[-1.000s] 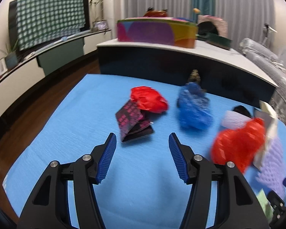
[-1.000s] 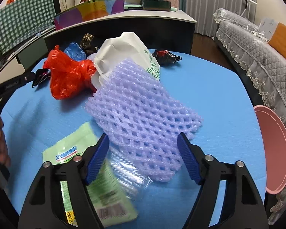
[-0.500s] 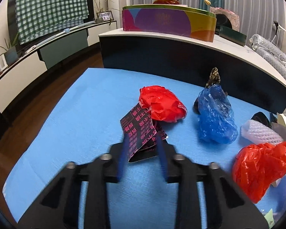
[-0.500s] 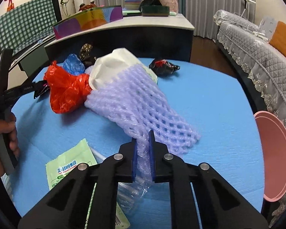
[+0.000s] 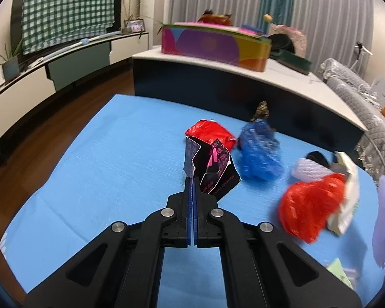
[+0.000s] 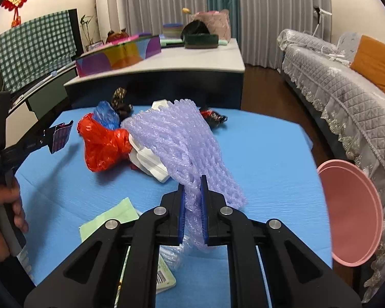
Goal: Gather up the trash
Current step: 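Carry both items to the pink bin and open both grippers to drop them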
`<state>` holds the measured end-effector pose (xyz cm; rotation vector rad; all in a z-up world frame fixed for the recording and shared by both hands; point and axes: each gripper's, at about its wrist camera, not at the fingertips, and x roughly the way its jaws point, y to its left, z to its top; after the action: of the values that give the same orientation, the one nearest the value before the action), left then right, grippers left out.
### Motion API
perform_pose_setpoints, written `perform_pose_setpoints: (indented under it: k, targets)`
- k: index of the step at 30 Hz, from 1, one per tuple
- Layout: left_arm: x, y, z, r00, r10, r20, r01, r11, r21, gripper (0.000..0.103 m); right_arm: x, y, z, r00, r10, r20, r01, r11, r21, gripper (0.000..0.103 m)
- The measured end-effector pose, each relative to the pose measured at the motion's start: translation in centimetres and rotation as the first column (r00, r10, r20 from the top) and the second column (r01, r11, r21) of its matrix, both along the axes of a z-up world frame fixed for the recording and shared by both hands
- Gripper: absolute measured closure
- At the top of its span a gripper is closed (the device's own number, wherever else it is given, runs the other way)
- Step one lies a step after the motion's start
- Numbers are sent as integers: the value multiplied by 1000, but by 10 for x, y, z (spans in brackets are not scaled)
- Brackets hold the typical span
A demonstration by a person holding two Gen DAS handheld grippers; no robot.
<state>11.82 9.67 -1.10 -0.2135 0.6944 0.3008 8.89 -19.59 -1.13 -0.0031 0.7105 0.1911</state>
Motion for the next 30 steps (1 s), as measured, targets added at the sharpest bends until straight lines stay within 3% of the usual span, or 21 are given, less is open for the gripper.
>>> perform_pose_setpoints:
  k: [18, 30]
  targets:
    - [-53, -63, 36, 973, -204, 106, 200, 979, 49, 103, -46, -33, 40, 989, -91, 113, 91, 996, 9, 92]
    - [-69, -110, 52, 926, -340, 164, 333, 940, 71, 103, -65, -66, 60, 978, -158, 137, 156, 987, 25, 92]
